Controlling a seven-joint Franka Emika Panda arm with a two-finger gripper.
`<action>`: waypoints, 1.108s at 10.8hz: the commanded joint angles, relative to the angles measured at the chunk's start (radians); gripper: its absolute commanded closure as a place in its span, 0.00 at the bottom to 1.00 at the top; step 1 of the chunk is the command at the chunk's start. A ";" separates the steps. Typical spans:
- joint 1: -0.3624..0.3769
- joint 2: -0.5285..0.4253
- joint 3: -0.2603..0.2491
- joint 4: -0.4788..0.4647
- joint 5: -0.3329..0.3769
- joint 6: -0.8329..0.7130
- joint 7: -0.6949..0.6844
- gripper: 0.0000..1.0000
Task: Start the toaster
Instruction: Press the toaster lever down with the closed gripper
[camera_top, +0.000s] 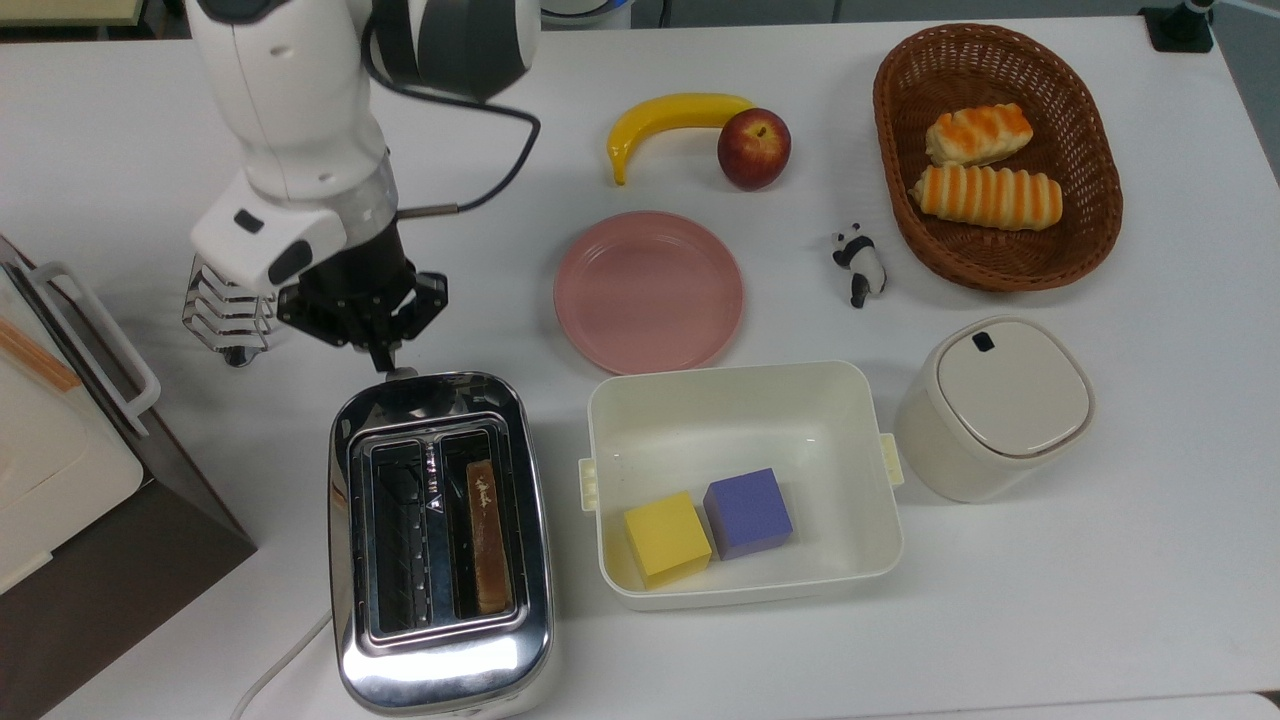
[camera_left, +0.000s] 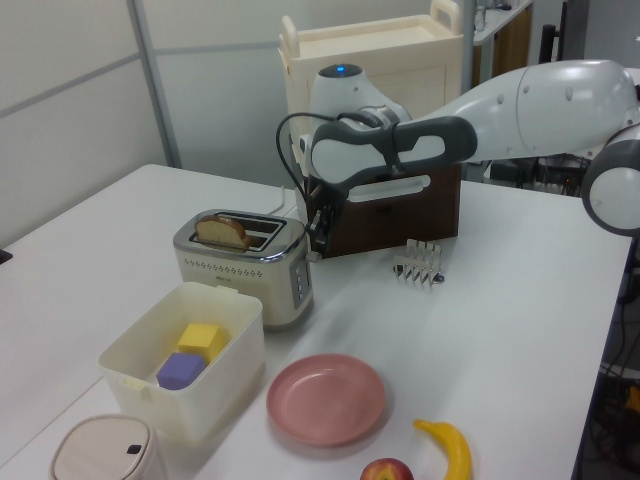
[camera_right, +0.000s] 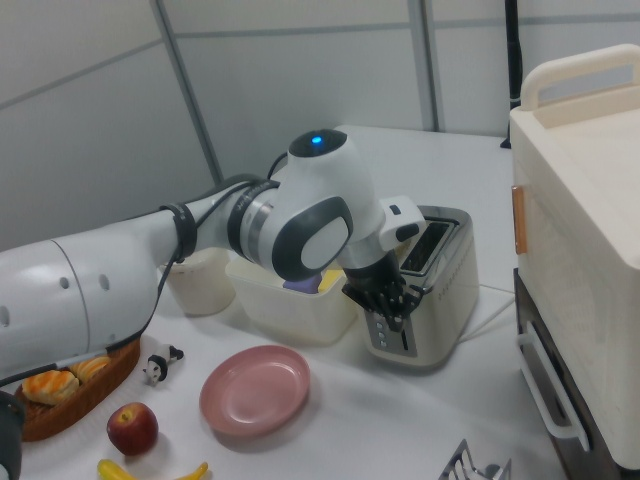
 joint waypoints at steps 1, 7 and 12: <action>0.008 0.037 -0.002 -0.010 0.018 0.072 -0.022 1.00; 0.013 0.115 -0.004 -0.033 0.001 0.076 -0.019 1.00; 0.013 0.143 -0.004 -0.033 -0.015 0.097 -0.011 1.00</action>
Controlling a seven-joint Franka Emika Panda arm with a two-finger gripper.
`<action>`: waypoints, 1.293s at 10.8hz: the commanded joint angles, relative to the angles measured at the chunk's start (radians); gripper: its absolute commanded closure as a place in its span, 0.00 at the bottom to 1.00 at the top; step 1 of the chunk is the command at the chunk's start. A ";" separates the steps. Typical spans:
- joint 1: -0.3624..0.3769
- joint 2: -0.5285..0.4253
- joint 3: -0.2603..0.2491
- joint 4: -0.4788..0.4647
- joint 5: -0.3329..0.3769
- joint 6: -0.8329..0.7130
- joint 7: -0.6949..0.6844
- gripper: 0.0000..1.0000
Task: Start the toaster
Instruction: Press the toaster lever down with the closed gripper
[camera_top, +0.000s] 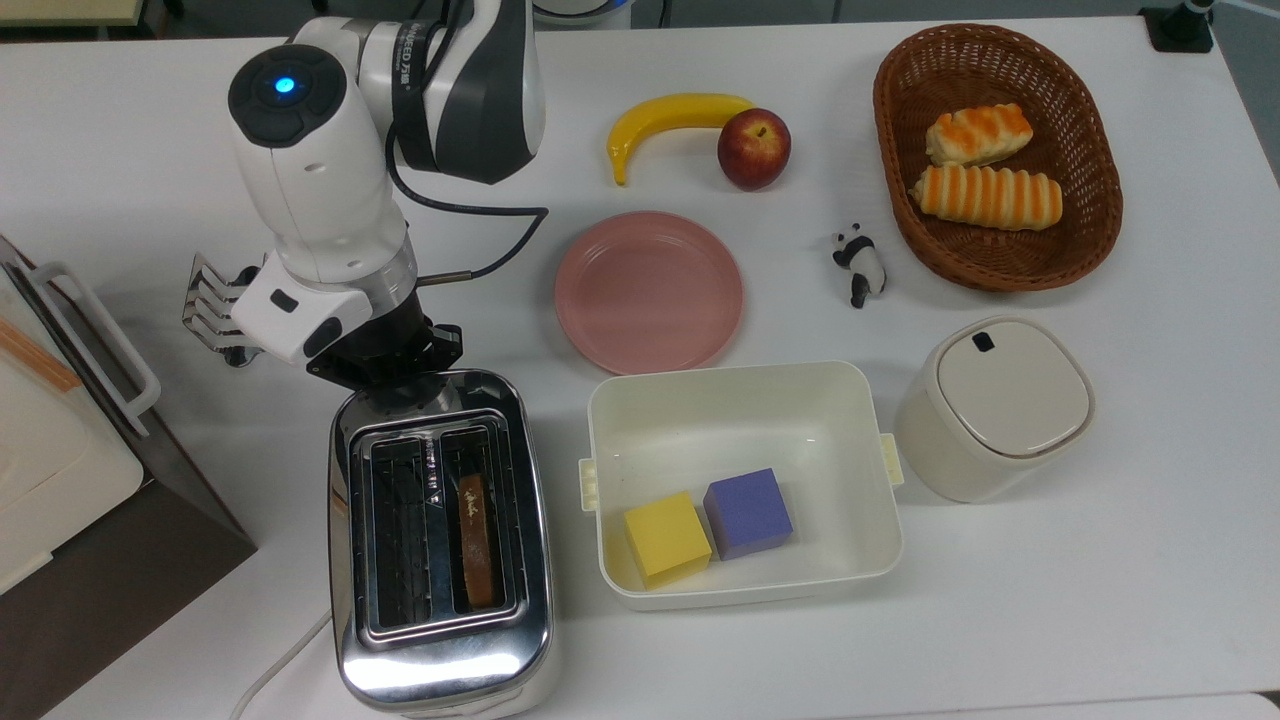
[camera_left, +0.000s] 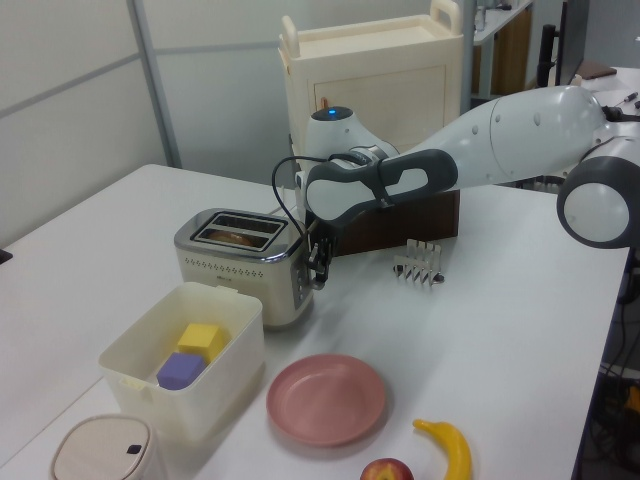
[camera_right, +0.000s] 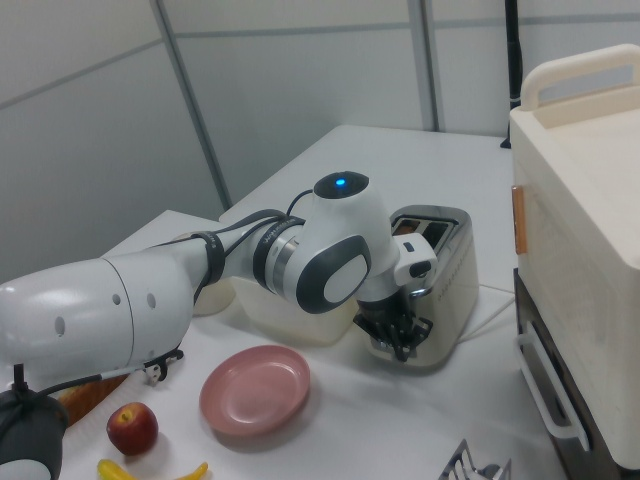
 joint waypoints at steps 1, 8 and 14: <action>0.009 0.039 -0.005 -0.033 -0.008 0.043 -0.009 1.00; 0.009 0.036 -0.005 -0.030 -0.008 0.038 -0.007 1.00; 0.008 -0.027 -0.005 -0.024 -0.006 -0.015 0.002 1.00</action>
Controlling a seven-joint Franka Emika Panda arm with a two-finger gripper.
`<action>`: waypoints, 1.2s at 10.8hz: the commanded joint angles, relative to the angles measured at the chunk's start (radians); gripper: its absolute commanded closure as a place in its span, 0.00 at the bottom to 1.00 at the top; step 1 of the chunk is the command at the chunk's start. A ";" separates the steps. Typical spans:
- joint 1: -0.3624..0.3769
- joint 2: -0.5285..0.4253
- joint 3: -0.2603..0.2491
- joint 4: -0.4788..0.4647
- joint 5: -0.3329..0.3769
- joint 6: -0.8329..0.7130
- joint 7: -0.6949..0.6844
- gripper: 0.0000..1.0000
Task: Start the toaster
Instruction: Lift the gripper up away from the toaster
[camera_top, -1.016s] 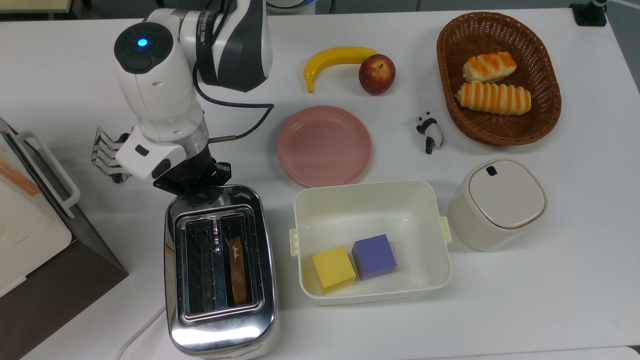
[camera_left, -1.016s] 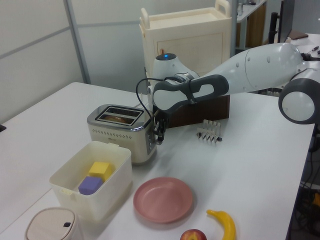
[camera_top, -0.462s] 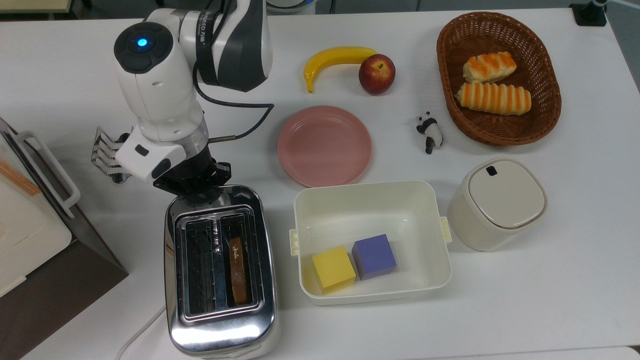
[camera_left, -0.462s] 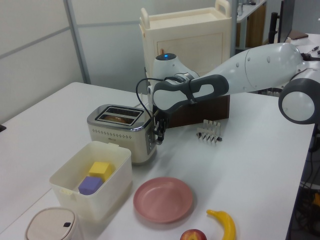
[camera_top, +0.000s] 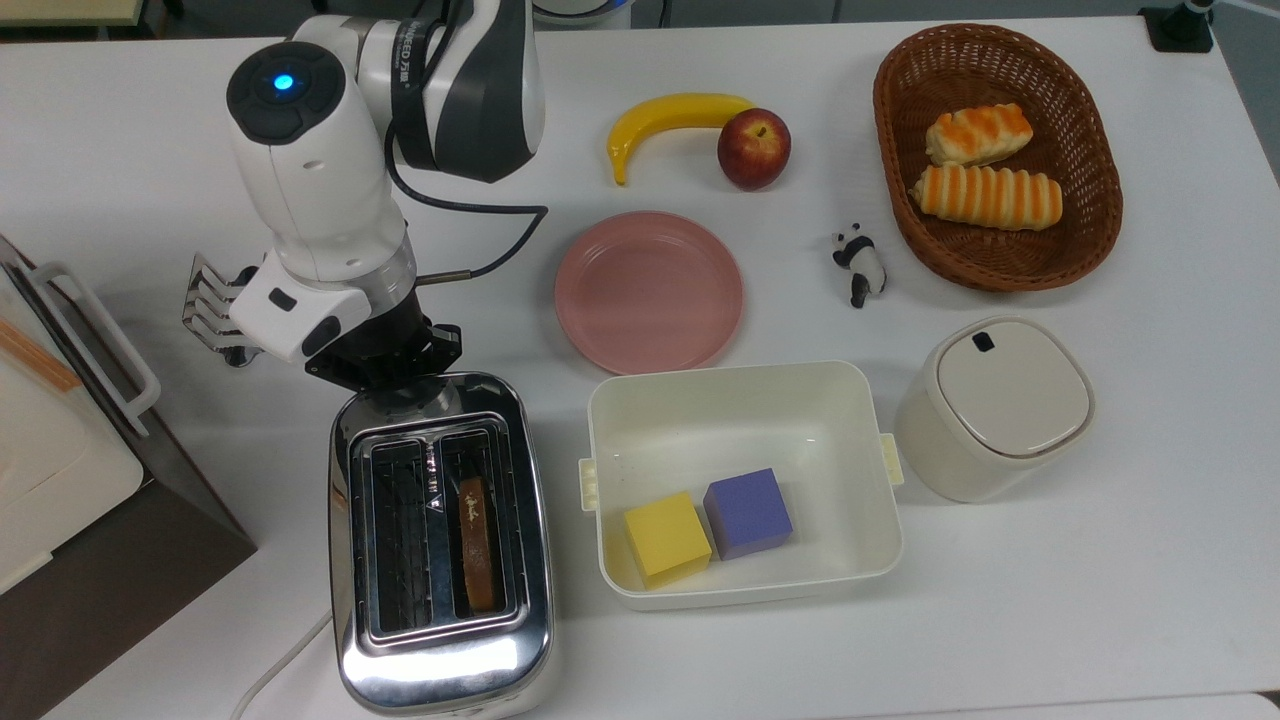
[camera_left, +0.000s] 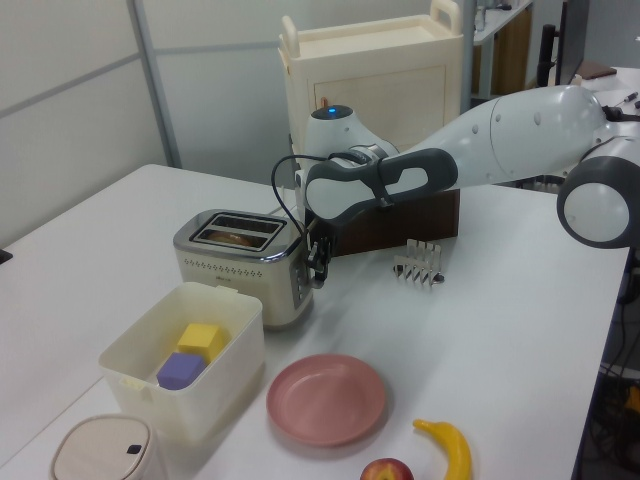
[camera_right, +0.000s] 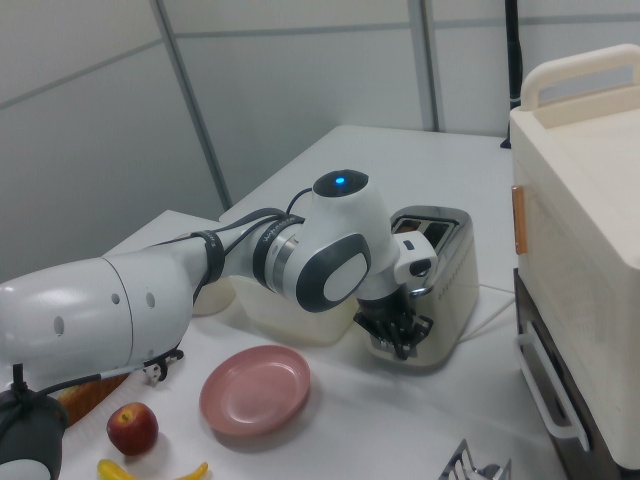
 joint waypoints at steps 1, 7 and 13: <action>0.008 -0.057 -0.005 -0.028 -0.002 -0.045 0.004 1.00; 0.006 -0.246 -0.005 -0.013 -0.008 -0.221 -0.006 1.00; 0.061 -0.349 0.007 -0.019 -0.009 -0.485 0.028 1.00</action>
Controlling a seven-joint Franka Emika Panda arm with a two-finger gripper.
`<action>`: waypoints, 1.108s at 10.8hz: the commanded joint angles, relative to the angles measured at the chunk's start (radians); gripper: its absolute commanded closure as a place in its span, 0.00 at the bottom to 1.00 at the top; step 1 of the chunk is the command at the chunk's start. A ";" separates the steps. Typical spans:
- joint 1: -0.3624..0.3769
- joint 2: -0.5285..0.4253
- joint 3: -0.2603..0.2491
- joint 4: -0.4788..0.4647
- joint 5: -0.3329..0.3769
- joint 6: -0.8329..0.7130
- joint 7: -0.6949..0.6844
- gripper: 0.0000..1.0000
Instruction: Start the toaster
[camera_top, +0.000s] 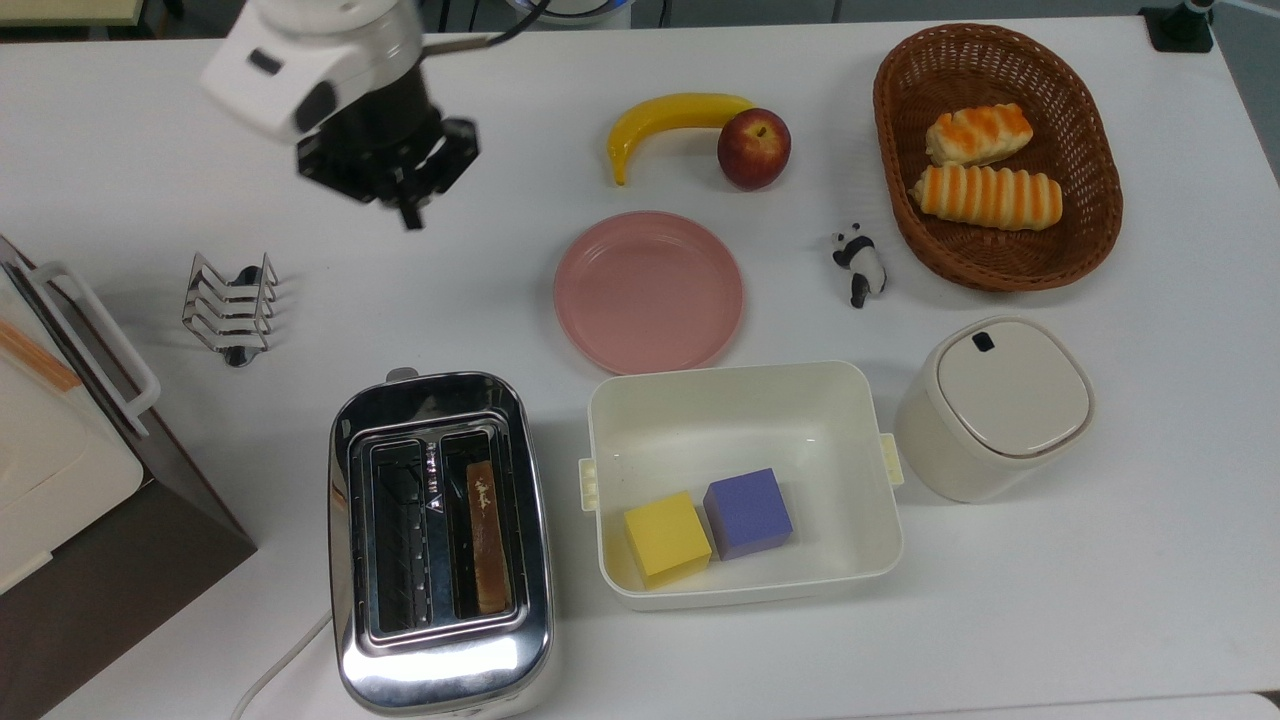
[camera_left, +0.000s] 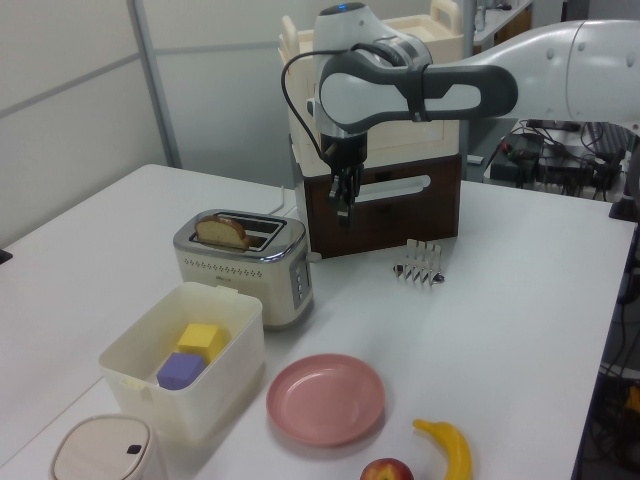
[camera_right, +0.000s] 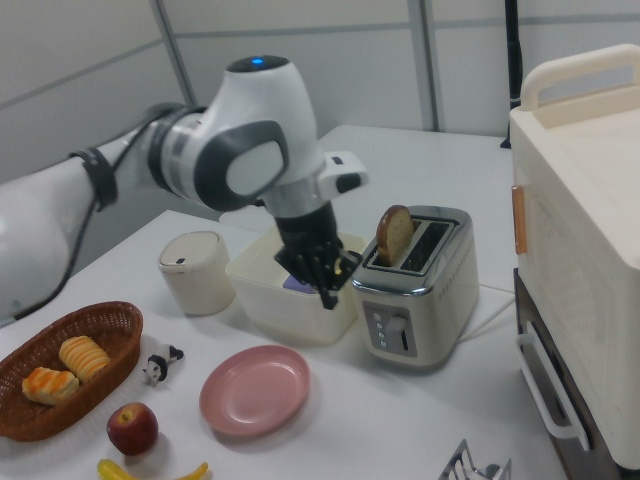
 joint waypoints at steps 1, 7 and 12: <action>0.054 -0.082 -0.005 -0.038 -0.015 -0.099 0.043 1.00; 0.062 -0.294 -0.003 -0.143 -0.022 -0.237 0.052 1.00; 0.077 -0.374 -0.003 -0.199 -0.019 -0.276 0.054 0.00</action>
